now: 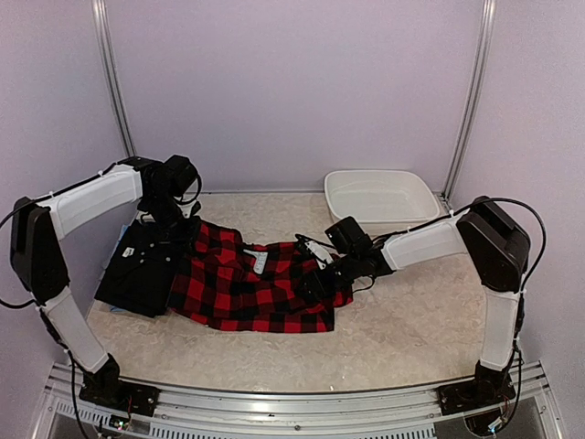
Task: Fold and stack the long sleeve shirts
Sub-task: Fold the 2/3-rectangle-folded shirt at the center of the board.
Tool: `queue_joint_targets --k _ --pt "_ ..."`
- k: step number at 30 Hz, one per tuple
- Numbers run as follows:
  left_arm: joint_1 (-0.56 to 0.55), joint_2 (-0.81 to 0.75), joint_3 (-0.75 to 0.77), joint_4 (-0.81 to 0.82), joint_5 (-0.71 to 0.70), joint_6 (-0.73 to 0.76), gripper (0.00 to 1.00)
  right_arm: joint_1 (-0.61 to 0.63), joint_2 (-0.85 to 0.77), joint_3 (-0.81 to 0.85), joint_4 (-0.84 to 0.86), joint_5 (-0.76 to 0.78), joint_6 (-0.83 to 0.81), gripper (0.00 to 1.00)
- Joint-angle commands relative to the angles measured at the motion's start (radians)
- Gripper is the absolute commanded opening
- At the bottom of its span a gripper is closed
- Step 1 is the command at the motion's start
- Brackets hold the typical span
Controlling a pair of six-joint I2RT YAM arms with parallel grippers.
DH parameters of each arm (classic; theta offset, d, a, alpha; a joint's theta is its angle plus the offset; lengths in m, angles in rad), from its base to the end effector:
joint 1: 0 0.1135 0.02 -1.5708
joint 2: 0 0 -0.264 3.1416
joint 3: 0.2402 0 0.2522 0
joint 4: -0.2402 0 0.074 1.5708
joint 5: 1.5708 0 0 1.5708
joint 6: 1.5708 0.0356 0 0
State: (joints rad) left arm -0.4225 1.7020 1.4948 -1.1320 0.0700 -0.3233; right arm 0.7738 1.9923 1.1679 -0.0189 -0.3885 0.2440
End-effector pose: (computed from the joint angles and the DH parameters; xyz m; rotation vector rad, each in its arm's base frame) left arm 0.3015 -0.1383 0.2770 0.1579 2.9391 -0.2207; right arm 0.2835 0.2958 0.1354 -0.8487 2.4018 0.9076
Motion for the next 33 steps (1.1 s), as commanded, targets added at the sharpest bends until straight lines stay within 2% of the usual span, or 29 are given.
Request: queue_joint_targets --k 1,6,11,19,26,33 --pt "0.020 -0.049 -0.036 -0.013 -0.081 0.032 0.00 0.004 -0.054 0.019 -0.030 0.012 -0.023 0.56" --pt "0.024 -0.064 -0.067 -0.030 -0.163 0.039 0.00 0.002 -0.092 0.017 -0.058 0.055 -0.027 0.57" --pt "-0.022 -0.051 -0.036 -0.054 -0.195 0.018 0.00 -0.001 -0.095 0.031 -0.145 0.252 -0.021 0.57" --pt "-0.243 0.119 0.171 -0.178 -0.437 -0.076 0.00 -0.019 -0.082 0.043 -0.210 0.380 0.015 0.58" --pt "-0.380 0.302 0.404 -0.232 -0.523 -0.170 0.00 -0.027 -0.099 0.030 -0.249 0.422 0.051 0.58" --pt "-0.430 0.521 0.646 -0.234 -0.452 -0.219 0.03 -0.066 -0.144 -0.025 -0.220 0.390 0.075 0.58"
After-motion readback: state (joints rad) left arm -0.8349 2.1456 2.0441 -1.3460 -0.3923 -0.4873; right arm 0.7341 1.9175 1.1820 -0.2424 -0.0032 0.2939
